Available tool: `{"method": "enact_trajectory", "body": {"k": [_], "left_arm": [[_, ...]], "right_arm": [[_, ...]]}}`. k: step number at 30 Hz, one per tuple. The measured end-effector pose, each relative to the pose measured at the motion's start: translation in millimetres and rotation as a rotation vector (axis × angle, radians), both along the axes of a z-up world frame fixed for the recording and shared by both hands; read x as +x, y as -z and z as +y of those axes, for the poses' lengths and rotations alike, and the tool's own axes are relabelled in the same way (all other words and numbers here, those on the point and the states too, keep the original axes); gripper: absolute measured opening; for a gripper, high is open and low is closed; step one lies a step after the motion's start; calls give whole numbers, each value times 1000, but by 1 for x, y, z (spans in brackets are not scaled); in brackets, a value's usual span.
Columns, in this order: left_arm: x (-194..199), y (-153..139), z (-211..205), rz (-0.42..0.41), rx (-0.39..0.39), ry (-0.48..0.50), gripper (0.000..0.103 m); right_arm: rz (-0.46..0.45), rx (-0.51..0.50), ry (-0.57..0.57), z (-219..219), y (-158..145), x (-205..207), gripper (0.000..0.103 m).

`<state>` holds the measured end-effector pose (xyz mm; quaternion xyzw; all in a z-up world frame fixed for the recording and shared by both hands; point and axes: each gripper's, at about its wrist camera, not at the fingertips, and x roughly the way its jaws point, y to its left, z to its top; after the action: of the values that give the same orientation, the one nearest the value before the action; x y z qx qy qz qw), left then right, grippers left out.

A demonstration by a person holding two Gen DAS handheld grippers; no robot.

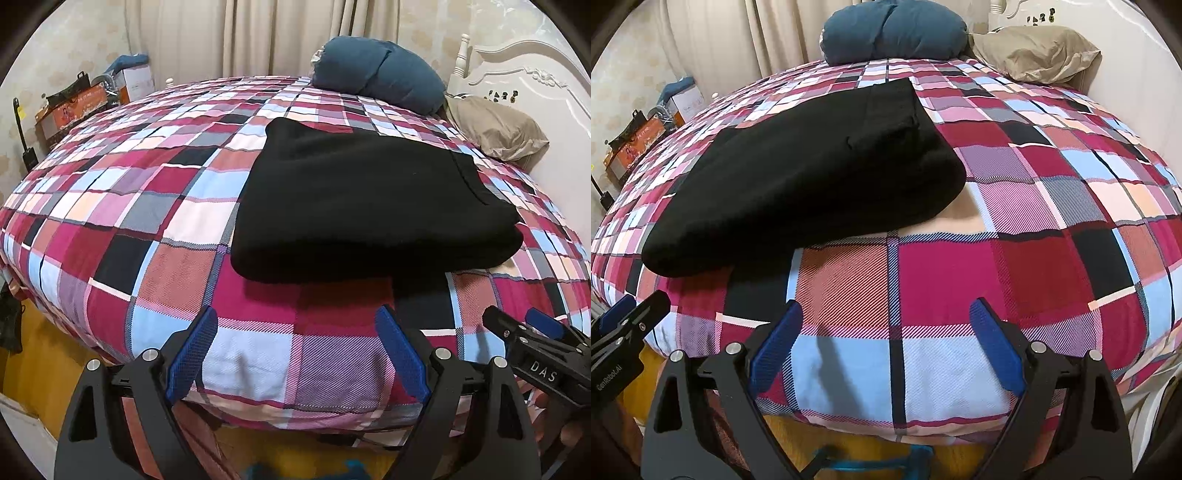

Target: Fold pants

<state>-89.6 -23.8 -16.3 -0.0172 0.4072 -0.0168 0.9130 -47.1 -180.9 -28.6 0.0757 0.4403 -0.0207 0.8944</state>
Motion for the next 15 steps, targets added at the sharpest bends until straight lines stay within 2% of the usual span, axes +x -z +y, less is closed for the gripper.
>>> {"method": "enact_trajectory", "body": {"k": [15], "left_arm": [[2,1,-8,-2,40,9,86]], "right_arm": [[0,8,4,-2,-1,1,92]]}}
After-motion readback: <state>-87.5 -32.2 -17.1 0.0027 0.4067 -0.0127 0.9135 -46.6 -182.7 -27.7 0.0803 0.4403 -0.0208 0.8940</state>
